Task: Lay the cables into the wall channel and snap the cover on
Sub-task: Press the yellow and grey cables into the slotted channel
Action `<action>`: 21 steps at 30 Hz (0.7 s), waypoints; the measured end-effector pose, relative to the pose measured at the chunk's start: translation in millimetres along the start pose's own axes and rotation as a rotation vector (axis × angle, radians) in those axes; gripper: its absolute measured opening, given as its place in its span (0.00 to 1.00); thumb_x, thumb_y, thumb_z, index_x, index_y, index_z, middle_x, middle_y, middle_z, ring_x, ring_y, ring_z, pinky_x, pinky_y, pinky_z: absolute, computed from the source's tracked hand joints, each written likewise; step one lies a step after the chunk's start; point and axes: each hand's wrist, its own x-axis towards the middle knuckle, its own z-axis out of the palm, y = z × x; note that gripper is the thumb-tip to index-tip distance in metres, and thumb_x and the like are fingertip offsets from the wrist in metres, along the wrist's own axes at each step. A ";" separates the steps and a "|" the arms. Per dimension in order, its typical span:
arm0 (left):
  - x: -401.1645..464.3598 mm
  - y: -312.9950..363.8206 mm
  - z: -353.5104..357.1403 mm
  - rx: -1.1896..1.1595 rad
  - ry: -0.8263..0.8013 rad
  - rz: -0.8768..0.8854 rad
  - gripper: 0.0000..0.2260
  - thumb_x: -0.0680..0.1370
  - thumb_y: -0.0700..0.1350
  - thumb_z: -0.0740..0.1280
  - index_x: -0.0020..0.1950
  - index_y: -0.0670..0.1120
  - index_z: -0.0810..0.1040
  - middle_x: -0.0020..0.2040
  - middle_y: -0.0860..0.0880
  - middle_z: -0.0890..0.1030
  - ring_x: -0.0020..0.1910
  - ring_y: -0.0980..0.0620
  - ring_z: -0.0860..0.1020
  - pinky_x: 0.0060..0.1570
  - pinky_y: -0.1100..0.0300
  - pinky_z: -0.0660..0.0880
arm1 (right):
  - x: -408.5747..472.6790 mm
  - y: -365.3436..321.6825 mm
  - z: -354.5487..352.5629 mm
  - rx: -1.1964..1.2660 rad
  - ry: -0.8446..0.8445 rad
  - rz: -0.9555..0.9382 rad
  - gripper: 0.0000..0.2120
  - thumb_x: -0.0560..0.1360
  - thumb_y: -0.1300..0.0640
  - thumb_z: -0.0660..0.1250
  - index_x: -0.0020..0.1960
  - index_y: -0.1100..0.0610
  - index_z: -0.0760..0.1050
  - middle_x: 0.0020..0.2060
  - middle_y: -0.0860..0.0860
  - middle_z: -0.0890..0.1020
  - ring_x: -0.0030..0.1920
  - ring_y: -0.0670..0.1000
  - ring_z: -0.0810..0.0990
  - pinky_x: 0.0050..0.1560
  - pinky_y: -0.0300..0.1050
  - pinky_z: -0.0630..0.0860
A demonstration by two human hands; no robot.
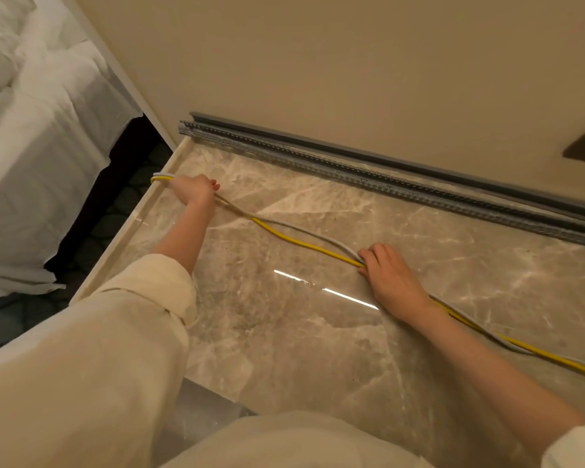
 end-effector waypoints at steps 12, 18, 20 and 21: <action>25.0 42.0 36.6 0.188 -0.152 0.204 0.05 0.78 0.35 0.55 0.43 0.42 0.65 0.35 0.44 0.75 0.18 0.57 0.74 0.31 0.56 0.75 | 72.6 53.7 -36.4 -0.179 -0.059 0.088 0.19 0.75 0.66 0.55 0.64 0.60 0.69 0.45 0.60 0.81 0.43 0.60 0.79 0.47 0.52 0.69; 26.9 35.3 26.1 0.709 -0.236 0.413 0.18 0.80 0.49 0.59 0.45 0.34 0.77 0.46 0.35 0.82 0.50 0.38 0.80 0.47 0.49 0.75 | 73.8 64.3 -29.8 -0.178 -0.117 0.130 0.13 0.77 0.62 0.63 0.61 0.57 0.71 0.46 0.58 0.80 0.44 0.59 0.78 0.46 0.49 0.68; 17.1 26.6 22.4 0.755 -0.280 0.489 0.21 0.81 0.50 0.55 0.47 0.33 0.76 0.48 0.33 0.81 0.49 0.35 0.78 0.44 0.49 0.72 | 63.3 64.9 -25.8 -0.175 -0.122 0.121 0.11 0.77 0.61 0.63 0.60 0.57 0.71 0.48 0.57 0.78 0.45 0.57 0.75 0.44 0.48 0.67; 8.0 20.7 22.8 0.763 -0.291 0.533 0.20 0.82 0.49 0.54 0.48 0.33 0.75 0.50 0.32 0.80 0.51 0.35 0.77 0.46 0.48 0.72 | 54.6 67.6 -25.1 -0.164 -0.120 0.135 0.11 0.77 0.60 0.62 0.59 0.57 0.70 0.49 0.57 0.75 0.45 0.55 0.73 0.43 0.47 0.67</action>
